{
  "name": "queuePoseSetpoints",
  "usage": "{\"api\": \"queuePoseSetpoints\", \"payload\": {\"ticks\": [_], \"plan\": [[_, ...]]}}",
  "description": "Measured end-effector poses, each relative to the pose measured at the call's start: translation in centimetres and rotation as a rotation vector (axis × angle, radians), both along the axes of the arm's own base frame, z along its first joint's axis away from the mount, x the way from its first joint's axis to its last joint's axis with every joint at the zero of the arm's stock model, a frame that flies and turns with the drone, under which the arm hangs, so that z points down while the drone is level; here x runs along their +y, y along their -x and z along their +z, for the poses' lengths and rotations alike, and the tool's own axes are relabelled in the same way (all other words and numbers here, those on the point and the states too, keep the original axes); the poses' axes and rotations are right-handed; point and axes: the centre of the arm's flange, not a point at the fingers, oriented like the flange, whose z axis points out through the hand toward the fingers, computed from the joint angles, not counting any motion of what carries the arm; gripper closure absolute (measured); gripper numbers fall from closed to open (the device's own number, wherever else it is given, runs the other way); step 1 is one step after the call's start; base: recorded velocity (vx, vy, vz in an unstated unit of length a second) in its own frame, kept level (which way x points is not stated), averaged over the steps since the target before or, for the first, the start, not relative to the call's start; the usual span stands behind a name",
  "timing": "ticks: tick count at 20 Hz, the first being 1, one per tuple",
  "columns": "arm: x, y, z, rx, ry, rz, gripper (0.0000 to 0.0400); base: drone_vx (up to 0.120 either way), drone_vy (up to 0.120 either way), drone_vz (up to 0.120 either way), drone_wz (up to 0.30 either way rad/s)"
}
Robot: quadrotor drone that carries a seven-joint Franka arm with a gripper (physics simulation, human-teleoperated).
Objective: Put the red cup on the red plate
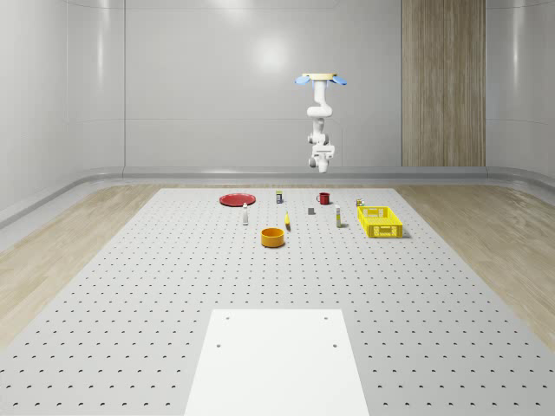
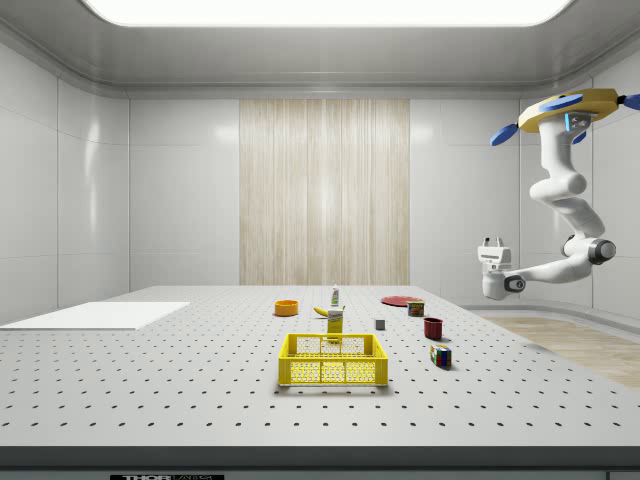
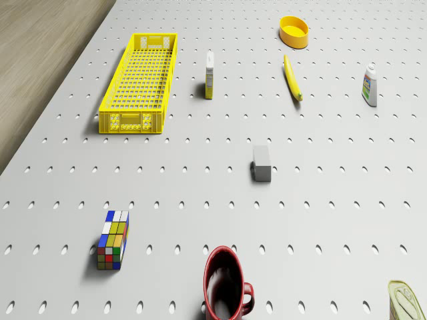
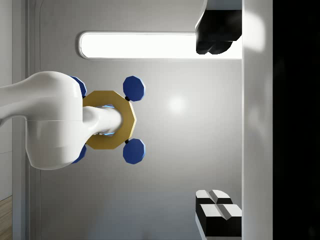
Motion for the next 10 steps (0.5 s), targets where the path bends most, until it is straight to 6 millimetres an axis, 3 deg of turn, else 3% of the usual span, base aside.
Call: {"api": "queuePoseSetpoints", "payload": {"ticks": [10], "plan": [[0.00,0.00,0.74,-0.008,0.000,0.000,0.0000,0.120,0.000,0.000,0.000]]}}
